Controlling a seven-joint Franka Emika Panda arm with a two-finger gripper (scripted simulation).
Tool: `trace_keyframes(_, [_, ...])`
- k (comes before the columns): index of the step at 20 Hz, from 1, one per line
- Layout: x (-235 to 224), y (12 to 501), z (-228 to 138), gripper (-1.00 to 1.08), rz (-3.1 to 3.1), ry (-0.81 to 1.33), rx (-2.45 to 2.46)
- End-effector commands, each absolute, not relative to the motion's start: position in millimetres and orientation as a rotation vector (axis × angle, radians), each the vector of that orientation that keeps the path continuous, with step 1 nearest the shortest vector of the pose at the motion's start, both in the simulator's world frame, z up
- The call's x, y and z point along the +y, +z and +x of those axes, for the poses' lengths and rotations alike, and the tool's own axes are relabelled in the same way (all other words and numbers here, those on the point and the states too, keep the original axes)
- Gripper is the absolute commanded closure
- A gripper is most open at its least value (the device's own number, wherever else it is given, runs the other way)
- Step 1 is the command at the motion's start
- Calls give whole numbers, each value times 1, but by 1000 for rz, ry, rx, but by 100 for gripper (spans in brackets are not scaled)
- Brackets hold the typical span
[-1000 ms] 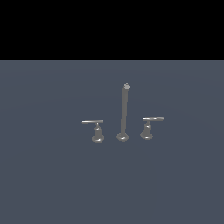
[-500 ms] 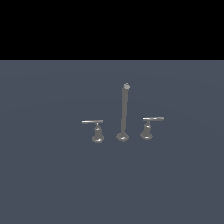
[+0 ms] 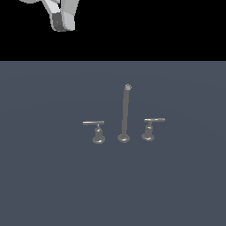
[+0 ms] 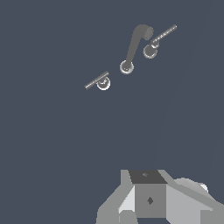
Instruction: Turn on the faucet by rotating a designated handle.
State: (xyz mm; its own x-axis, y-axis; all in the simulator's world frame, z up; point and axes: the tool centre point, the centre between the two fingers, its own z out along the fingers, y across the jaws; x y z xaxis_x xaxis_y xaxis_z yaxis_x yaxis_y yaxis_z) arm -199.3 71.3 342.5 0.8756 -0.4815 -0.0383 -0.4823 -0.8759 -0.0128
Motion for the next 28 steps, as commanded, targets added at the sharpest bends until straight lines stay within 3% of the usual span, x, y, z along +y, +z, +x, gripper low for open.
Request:
trace_keyframes(1, [78,328,-191,108,-2997,50,864])
trace_keyframes(28, [109,188,-93,108,-2663,26,1632])
